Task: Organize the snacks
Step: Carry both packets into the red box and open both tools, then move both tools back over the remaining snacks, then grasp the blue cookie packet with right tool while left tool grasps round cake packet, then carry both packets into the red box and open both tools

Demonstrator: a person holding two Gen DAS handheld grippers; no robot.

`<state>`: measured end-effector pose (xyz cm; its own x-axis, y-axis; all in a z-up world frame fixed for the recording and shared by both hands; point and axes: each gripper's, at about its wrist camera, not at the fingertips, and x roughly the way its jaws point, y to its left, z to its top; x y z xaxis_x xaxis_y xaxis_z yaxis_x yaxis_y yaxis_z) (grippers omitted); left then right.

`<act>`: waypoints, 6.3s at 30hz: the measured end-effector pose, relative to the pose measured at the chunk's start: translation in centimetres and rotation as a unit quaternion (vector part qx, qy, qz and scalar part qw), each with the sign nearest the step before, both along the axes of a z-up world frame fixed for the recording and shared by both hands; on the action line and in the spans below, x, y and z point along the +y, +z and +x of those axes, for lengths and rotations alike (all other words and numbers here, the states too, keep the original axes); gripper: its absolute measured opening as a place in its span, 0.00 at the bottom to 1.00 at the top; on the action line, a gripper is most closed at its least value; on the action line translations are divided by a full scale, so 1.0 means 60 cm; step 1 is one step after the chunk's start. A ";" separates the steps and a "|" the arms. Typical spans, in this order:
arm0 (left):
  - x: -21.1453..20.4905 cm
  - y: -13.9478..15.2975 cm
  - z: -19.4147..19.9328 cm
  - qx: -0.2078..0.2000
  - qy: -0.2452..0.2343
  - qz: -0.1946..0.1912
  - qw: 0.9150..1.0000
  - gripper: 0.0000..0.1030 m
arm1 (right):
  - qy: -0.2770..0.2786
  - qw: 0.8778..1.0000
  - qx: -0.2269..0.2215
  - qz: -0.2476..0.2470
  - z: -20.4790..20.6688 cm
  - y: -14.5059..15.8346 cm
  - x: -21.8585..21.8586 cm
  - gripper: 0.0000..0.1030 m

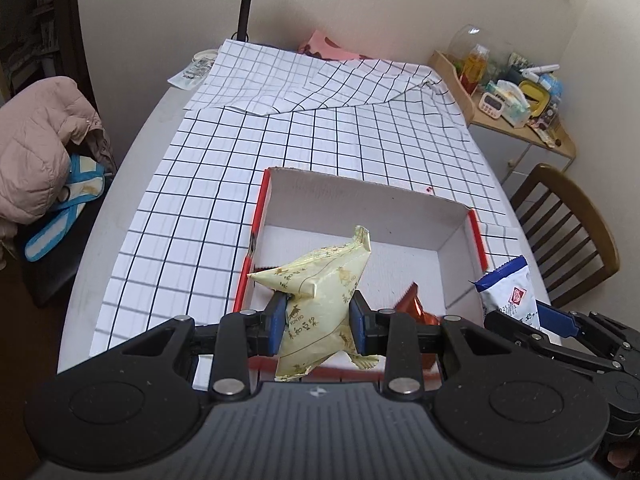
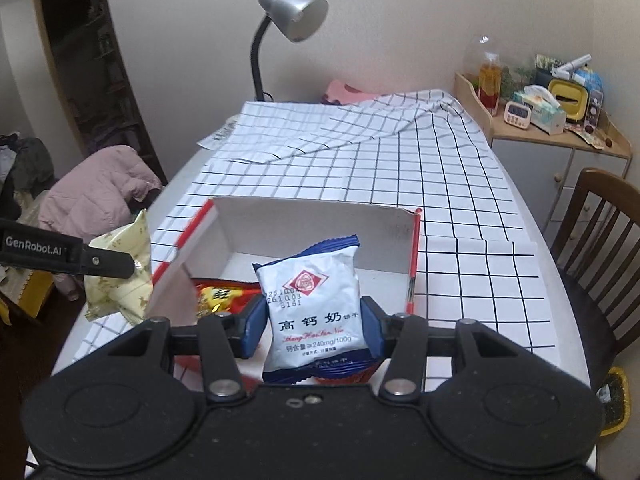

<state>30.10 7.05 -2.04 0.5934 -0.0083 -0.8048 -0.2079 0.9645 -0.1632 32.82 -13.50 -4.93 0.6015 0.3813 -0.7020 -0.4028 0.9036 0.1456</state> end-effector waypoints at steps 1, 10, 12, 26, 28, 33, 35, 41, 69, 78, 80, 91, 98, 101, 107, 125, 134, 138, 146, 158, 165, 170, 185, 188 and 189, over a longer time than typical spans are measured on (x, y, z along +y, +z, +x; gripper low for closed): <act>0.000 -0.006 0.011 0.004 0.000 0.001 1.000 0.31 | 0.000 1.000 0.005 -0.005 0.010 -0.007 0.003 0.48; 0.002 -0.073 0.086 0.052 0.003 0.018 0.998 0.31 | 0.002 0.998 0.043 -0.046 0.074 -0.071 0.026 0.48; -0.002 -0.086 0.096 0.062 0.000 0.023 0.998 0.31 | 0.006 0.997 0.052 -0.051 0.083 -0.085 0.031 0.48; -0.017 -0.150 0.118 0.101 -0.006 0.037 0.994 0.32 | 0.020 0.993 0.070 -0.089 0.100 -0.140 0.052 0.48; -0.018 -0.152 0.116 0.099 -0.007 0.036 0.994 0.32 | 0.022 0.993 0.069 -0.088 0.099 -0.141 0.051 0.48; -0.018 -0.148 0.114 0.094 -0.005 0.037 0.995 0.32 | 0.020 0.993 0.066 -0.096 0.097 -0.139 0.053 0.53; -0.018 -0.145 0.110 0.092 -0.005 0.036 0.995 0.32 | 0.019 0.993 0.061 -0.100 0.095 -0.138 0.053 0.56; -0.008 -0.123 0.088 0.069 0.002 0.021 0.997 0.48 | 0.013 0.995 0.053 -0.078 0.081 -0.118 0.037 0.61; -0.027 -0.014 -0.109 -0.028 -0.040 0.005 0.999 0.63 | 0.035 0.999 -0.016 0.015 -0.100 0.026 -0.022 0.88; -0.040 -0.012 -0.184 -0.052 -0.047 -0.001 0.998 0.76 | 0.021 0.999 -0.025 0.032 -0.165 0.032 -0.051 0.98; -0.043 -0.014 -0.197 -0.057 -0.049 -0.003 0.997 0.80 | 0.016 0.999 -0.023 0.034 -0.176 0.031 -0.057 0.99; -0.056 -0.070 -0.240 -0.036 -0.064 -0.030 0.997 0.85 | -0.025 0.998 0.009 0.050 -0.225 -0.017 -0.096 0.99; -0.071 -0.137 -0.236 0.016 -0.058 -0.027 0.998 0.85 | -0.088 0.991 0.082 0.061 -0.217 -0.077 -0.121 0.99; -0.078 -0.167 -0.234 0.040 -0.055 -0.028 0.997 0.85 | -0.107 0.987 0.107 0.057 -0.208 -0.102 -0.123 0.98; -0.094 -0.213 -0.221 0.074 -0.058 -0.014 0.995 0.85 | -0.134 0.978 0.151 0.053 -0.182 -0.148 -0.123 0.95; -0.111 -0.276 -0.187 0.119 -0.067 -0.029 0.990 0.84 | -0.194 0.951 0.232 0.064 -0.133 -0.223 -0.125 0.79; -0.117 -0.276 -0.183 0.122 -0.080 -0.047 0.988 0.66 | -0.188 0.950 0.236 0.077 -0.133 -0.228 -0.124 0.60; -0.116 -0.276 -0.186 0.120 -0.077 -0.048 0.989 0.53 | -0.190 0.951 0.232 0.075 -0.136 -0.225 -0.125 0.54; -0.115 -0.273 -0.195 0.118 -0.083 -0.048 0.988 0.41 | -0.187 0.956 0.214 0.071 -0.146 -0.218 -0.129 0.40; -0.081 -0.263 -0.219 0.113 -0.055 -0.072 0.989 0.36 | -0.180 0.961 0.191 0.087 -0.179 -0.186 -0.142 0.30; -0.054 -0.253 -0.243 0.110 -0.041 -0.089 0.989 0.35 | -0.165 0.965 0.176 0.100 -0.210 -0.156 -0.142 0.30; -0.041 -0.239 -0.262 0.099 -0.037 -0.094 0.990 0.34 | -0.150 0.970 0.163 0.104 -0.230 -0.133 -0.137 0.30; -0.021 -0.136 -0.268 0.039 -0.029 -0.083 0.995 0.34 | -0.101 0.982 0.118 0.110 -0.234 -0.055 -0.107 0.30; -0.019 -0.108 -0.251 0.023 -0.030 -0.082 0.996 0.34 | -0.097 0.984 0.106 0.107 -0.220 -0.039 -0.101 0.30; -0.018 -0.099 -0.245 0.017 -0.029 -0.080 0.996 0.34 | -0.095 0.985 0.101 0.107 -0.215 -0.033 -0.100 0.30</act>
